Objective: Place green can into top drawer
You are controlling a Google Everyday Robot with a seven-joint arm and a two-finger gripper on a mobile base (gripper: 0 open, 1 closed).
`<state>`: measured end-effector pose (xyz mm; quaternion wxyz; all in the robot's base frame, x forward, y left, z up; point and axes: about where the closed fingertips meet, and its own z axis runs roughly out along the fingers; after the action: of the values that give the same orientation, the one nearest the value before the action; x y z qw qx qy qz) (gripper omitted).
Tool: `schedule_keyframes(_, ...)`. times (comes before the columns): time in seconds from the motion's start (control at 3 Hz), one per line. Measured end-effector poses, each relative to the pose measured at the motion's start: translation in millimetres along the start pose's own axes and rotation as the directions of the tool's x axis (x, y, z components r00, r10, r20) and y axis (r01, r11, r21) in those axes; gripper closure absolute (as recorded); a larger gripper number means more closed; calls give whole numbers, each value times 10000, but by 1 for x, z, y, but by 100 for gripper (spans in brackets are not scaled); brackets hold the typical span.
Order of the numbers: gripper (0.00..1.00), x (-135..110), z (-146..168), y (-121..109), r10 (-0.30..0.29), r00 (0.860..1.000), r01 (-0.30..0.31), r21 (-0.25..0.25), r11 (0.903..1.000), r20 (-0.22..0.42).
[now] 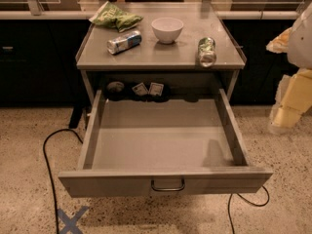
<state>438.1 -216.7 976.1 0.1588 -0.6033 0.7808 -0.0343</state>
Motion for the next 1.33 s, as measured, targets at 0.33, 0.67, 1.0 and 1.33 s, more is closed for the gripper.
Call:
schedule_keyframes(0.33,0,0,0,0,0,10000,0,1,10000,0)
schedule_keyframes(0.67,0,-2,4,-11,-67,9994,76,260,9996,-344)
schedule_keyframes(1.0,0,-13,18,-45,-418,9978,459,804,9957,-516)
schedule_keyframes(1.33,0,-29,40,-92,-777,9965,809,1182,9897,-307)
